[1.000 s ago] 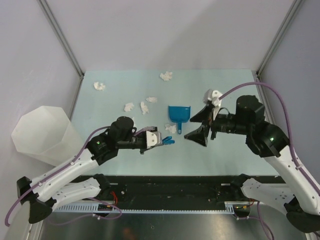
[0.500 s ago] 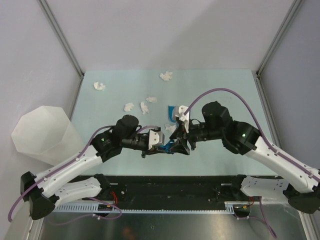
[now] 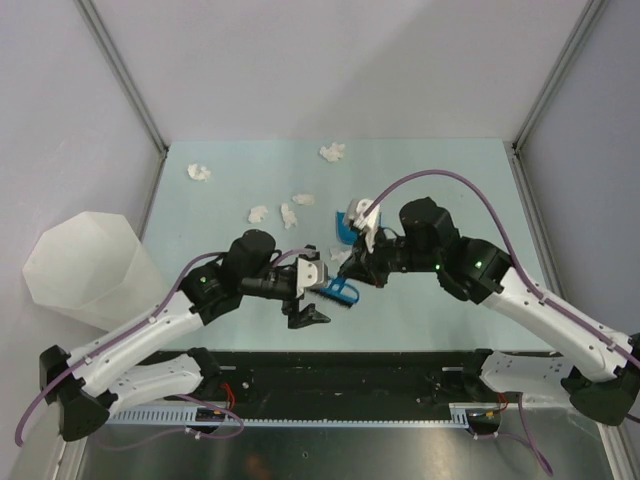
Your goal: Sweep away the paper scraps from the table
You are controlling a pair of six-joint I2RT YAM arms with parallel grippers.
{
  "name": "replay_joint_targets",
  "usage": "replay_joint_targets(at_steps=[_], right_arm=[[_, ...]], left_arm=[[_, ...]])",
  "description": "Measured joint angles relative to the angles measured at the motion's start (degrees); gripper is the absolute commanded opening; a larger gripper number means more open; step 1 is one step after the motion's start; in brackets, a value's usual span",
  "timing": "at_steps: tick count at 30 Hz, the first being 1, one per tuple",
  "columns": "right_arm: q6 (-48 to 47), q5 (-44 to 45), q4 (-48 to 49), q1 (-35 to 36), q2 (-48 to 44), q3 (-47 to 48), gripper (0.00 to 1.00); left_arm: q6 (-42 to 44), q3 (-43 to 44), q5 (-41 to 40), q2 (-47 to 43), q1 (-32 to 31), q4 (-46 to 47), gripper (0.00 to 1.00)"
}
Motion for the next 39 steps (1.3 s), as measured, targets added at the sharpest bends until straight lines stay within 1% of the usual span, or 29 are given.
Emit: replay_joint_targets(at_steps=[3,6,7,9,10,11,12,14,16,17,19,22,24,28,29,30,32,36,37,39], right_arm=[[3.5,7.9,0.2,-4.2,-1.8,-1.1,0.00],[7.5,14.5,0.7,-8.3,-3.4,-2.1,0.00],[8.3,18.2,1.4,-10.9,-4.2,-2.8,0.00],[10.6,25.2,3.3,-18.9,-5.5,-4.8,0.00],[11.6,27.4,4.1,-23.0,-5.8,-5.8,0.00],[12.1,29.0,4.7,-25.9,-6.0,-6.6,0.00],[13.2,29.8,5.7,-30.2,-6.1,-7.8,0.00],[14.5,30.6,7.2,-35.3,-6.1,-10.0,0.00],[15.3,30.6,8.6,-38.8,-6.2,-12.5,0.00],[15.5,30.5,9.0,-40.0,-6.1,-13.6,0.00],[15.9,30.1,9.7,-42.1,-6.1,-15.3,0.00],[16.3,29.4,9.9,-44.4,-5.9,-16.3,0.00],[16.5,29.3,10.6,-45.6,-5.9,-16.4,0.00],[16.5,27.8,12.2,-46.5,-5.9,-16.4,0.00],[16.5,27.1,12.5,-46.7,-5.9,-16.4,0.00],[16.6,26.1,12.9,-47.0,-5.9,-16.4,0.00],[16.9,24.5,13.5,-47.6,-5.9,-16.4,0.00],[17.0,22.5,13.8,-48.3,-5.6,-16.5,0.00],[17.0,22.0,13.9,-48.4,-5.6,-16.7,0.00],[17.0,21.3,13.9,-48.5,-5.5,-16.8,0.00]], left_arm=[[-0.6,1.1,-4.7,1.1,0.0,0.2,1.00],[-1.5,4.7,-12.5,5.2,0.3,1.6,1.00],[-2.1,6.3,-15.0,7.1,0.5,1.6,0.99],[-3.8,9.7,-20.9,11.0,0.5,1.6,0.89],[-5.0,11.3,-23.3,13.0,0.5,1.6,0.82],[-6.8,13.4,-25.5,15.5,0.4,1.5,0.71],[-8.6,15.6,-27.9,18.3,0.2,1.7,0.70],[-12.4,19.7,-31.1,24.3,-0.2,2.1,0.70],[-15.7,22.9,-32.9,30.1,-1.2,2.8,0.69],[-17.7,24.5,-33.5,33.3,-1.9,2.8,0.68],[-21.2,27.5,-34.7,39.4,-3.2,2.8,0.68],[-25.9,31.2,-38.7,47.3,-4.3,2.5,0.71],[-28.8,32.3,-41.9,50.8,-4.3,2.5,0.72],[-33.2,32.4,-46.9,53.4,-4.2,1.8,0.71],[-33.9,32.5,-47.7,53.8,-4.2,1.7,0.62],[-34.5,32.8,-48.4,54.2,-4.2,1.6,0.56],[-35.4,34.2,-49.2,55.8,-4.2,1.4,0.51],[-35.6,38.3,-50.0,60.3,-4.0,1.6,0.54],[-35.6,38.9,-50.1,61.0,-3.8,1.6,0.55],[-35.8,39.4,-50.0,61.9,-3.3,1.7,0.56]])
